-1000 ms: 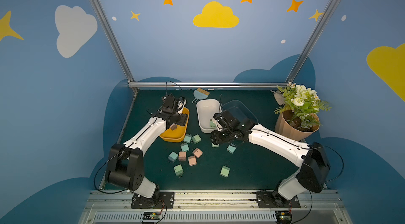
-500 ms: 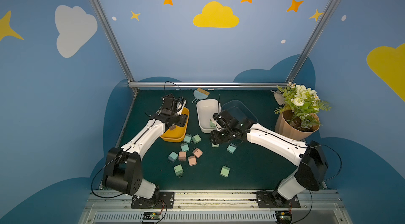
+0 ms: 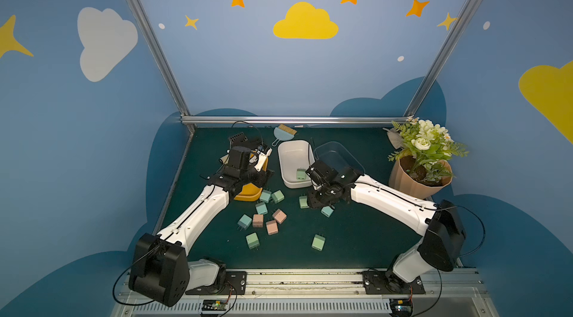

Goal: Place the plugs by color into the storage box
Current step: Pick up the plug from the center of the board.

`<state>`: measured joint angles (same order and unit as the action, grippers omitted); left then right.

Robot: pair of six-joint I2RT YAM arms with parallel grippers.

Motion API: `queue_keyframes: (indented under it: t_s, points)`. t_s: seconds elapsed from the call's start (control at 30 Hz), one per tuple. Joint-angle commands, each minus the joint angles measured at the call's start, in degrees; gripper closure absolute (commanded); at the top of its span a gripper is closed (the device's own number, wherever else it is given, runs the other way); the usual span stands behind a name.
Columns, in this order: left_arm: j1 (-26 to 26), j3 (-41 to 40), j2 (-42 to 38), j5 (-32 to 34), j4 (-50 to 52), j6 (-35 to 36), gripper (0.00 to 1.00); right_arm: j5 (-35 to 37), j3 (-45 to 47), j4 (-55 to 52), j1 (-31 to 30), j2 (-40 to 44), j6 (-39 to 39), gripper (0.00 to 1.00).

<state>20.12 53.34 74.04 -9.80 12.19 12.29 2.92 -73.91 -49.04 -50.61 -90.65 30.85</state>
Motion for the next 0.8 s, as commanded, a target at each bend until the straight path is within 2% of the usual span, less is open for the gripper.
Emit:
queue_keyframes:
  t_s: [0.0, 0.17, 0.43, 0.57, 0.77]
  points:
    - [3.5, -0.7, 0.2, -6.0, -2.0, 4.2, 0.32, 2.7, 2.2, -3.9, 1.5, 2.0, 0.3, 0.47]
    - [9.1, -1.2, 0.4, -11.3, -0.3, 9.5, 0.32, 3.7, 4.0, -4.5, 3.1, 0.7, -0.1, 0.47]
    - [18.7, -4.7, -0.7, -12.1, 2.6, 19.7, 0.32, 2.9, 5.0, -2.8, 4.9, -1.4, -0.4, 0.46]
    - [20.3, -4.9, -0.5, -12.8, 3.0, 20.7, 0.32, 2.0, 5.0, -2.1, 5.9, -3.1, -0.3, 0.43]
    - [21.3, -4.8, -0.7, -14.5, 3.3, 21.4, 0.32, 4.3, 4.8, -1.7, 7.1, -5.2, 0.1, 0.38]
